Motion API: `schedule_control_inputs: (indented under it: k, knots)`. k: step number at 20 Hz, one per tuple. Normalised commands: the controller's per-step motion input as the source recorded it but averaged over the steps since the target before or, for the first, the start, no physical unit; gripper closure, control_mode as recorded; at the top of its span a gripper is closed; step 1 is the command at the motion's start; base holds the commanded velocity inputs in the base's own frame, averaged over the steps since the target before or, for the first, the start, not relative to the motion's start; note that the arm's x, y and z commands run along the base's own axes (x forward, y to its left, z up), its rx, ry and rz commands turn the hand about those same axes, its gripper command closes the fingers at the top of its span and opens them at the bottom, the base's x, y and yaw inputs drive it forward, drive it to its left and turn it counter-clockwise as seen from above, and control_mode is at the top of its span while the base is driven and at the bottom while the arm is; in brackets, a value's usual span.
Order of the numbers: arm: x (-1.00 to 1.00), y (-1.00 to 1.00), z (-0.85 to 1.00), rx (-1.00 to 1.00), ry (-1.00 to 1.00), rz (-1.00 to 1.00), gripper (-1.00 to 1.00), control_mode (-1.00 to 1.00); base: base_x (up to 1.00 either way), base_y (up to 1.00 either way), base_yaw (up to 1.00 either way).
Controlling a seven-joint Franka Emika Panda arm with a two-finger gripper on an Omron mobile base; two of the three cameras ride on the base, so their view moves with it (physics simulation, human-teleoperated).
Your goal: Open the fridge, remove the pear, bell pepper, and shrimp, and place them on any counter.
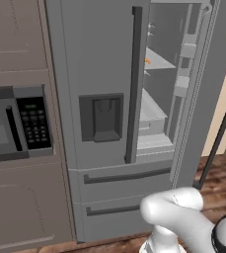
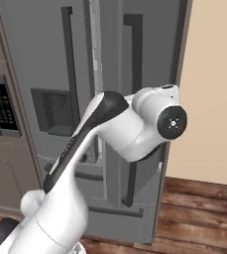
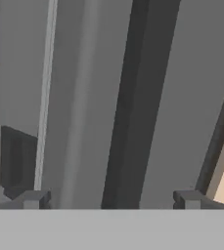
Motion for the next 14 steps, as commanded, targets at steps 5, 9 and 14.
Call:
schedule_control_inputs:
  k: [5,9,14]
  knots:
    - [-0.71,0.04,0.03,0.00,0.01,-0.68,-1.00,-1.00,0.00,0.00,0.00]
    - [-0.98,0.29,0.30,-0.01,0.01,-0.38,-1.00,-1.00,0.00,0.00,0.00]
    - [-0.49,0.96,0.15,-0.19,0.17,-0.31,-1.00,-1.00,0.00,0.00,0.00]
